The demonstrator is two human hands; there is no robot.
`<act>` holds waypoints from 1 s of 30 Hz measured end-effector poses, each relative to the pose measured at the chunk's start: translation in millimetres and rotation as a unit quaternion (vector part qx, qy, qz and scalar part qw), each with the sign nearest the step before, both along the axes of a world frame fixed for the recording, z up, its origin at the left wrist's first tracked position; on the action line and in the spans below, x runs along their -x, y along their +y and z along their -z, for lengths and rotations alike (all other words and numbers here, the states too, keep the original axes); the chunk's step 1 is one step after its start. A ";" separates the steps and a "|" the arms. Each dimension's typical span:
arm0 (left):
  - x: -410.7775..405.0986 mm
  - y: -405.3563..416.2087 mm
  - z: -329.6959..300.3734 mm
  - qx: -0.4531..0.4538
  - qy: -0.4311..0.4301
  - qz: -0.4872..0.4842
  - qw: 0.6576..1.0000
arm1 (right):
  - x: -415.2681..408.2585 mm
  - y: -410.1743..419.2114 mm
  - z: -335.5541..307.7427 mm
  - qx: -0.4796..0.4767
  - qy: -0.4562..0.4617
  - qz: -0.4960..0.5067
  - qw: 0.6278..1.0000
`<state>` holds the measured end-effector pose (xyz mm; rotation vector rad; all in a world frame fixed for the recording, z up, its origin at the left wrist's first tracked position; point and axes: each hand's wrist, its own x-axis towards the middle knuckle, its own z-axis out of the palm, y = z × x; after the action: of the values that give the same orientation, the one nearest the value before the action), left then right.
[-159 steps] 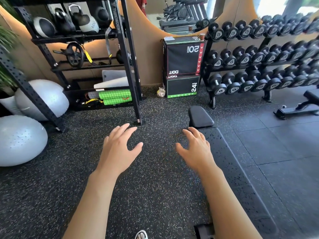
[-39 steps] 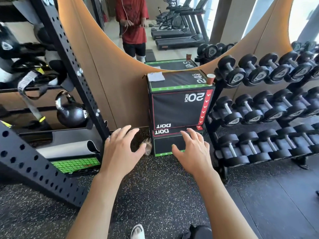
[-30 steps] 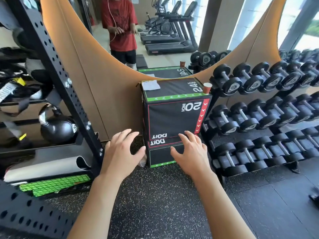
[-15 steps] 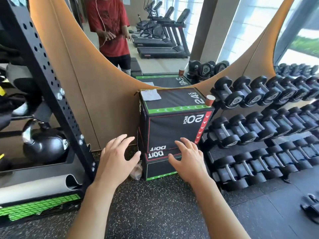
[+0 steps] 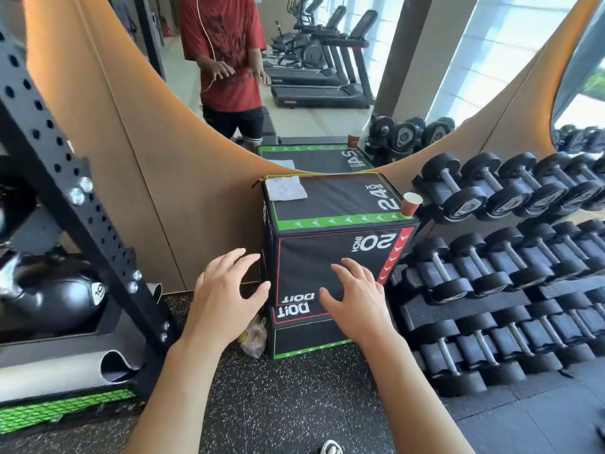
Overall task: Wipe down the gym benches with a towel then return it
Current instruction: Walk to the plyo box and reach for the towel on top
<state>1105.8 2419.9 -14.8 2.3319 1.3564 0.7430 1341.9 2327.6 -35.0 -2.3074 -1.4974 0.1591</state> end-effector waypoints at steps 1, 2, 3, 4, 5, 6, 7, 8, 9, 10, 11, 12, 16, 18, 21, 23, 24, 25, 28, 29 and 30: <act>-14.0 6.7 0.4 -0.001 0.001 0.003 1.000 | -14.0 7.6 1.3 0.002 0.002 0.002 1.000; -28.2 13.9 0.4 -0.001 0.003 0.006 1.000 | -28.4 15.4 2.2 0.002 0.005 0.003 1.000; -43.0 21.8 0.1 -0.002 0.005 0.009 1.000 | -43.1 23.9 2.5 0.000 0.010 0.005 1.000; -57.6 30.1 -0.3 -0.003 0.009 0.011 1.000 | -57.9 32.4 2.9 -0.002 0.014 0.006 1.000; -72.4 38.5 -0.9 -0.004 0.015 0.012 1.000 | -72.5 41.0 3.6 -0.004 0.017 0.007 1.000; -86.8 46.5 -1.5 -0.006 0.019 0.013 1.000 | -86.8 49.4 4.4 -0.004 0.019 0.006 1.000; -101.0 54.3 -2.4 -0.008 0.022 0.014 1.000 | -100.1 57.6 4.8 -0.002 0.020 0.005 1.000; -114.3 60.8 -3.6 -0.009 0.027 0.014 0.999 | -112.7 64.6 5.4 0.003 0.023 0.003 1.000; -130.0 68.9 -5.1 -0.010 0.031 0.014 0.999 | -127.7 72.9 6.2 0.006 0.029 0.001 1.000; -141.1 74.9 -6.9 -0.012 0.033 0.015 0.999 | -138.6 79.6 6.1 0.006 0.034 -0.001 0.999; -149.0 79.2 -8.7 -0.014 0.035 0.014 0.999 | -146.8 85.4 5.4 0.003 0.037 -0.003 0.999; -159.7 85.6 -10.1 -0.015 0.037 0.012 0.999 | -158.7 93.2 4.6 0.000 0.040 -0.006 0.999; -195.0 105.8 -11.9 -0.014 0.039 -0.006 0.999 | -197.1 123.8 4.6 -0.011 0.047 -0.021 0.999; -206.9 115.1 -11.9 -0.010 0.045 -0.011 0.999 | -209.1 136.9 7.0 -0.009 0.054 -0.027 0.998; -218.9 130.0 -12.1 -0.004 0.059 -0.014 0.998 | -219.5 153.2 13.0 -0.008 0.066 -0.037 0.997; -225.2 142.1 -12.1 -0.003 0.061 -0.018 0.998 | -224.5 165.6 17.4 -0.006 0.070 -0.043 0.997; -228.4 148.9 -11.8 -0.002 0.061 -0.021 0.998 | -227.0 172.5 19.3 -0.005 0.072 -0.044 0.996; -231.8 156.1 -10.5 0.000 0.062 -0.022 0.998 | -229.5 179.8 21.6 -0.004 0.074 -0.044 0.996; -240.6 179.6 -2.6 0.009 0.060 -0.015 0.998 | -235.4 201.9 30.3 -0.005 0.077 -0.041 0.996; -242.8 188.4 0.4 0.013 0.055 -0.011 0.998 | -236.8 209.5 33.3 -0.004 0.076 -0.040 0.996; -244.8 198.1 3.3 0.017 0.049 -0.008 0.999 | -238.4 217.4 36.3 -0.003 0.075 -0.038 0.997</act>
<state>1350.6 2618.0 -18.0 2.3617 1.4181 0.6130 1580.3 2545.0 -71.3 -2.1839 -1.5076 0.3398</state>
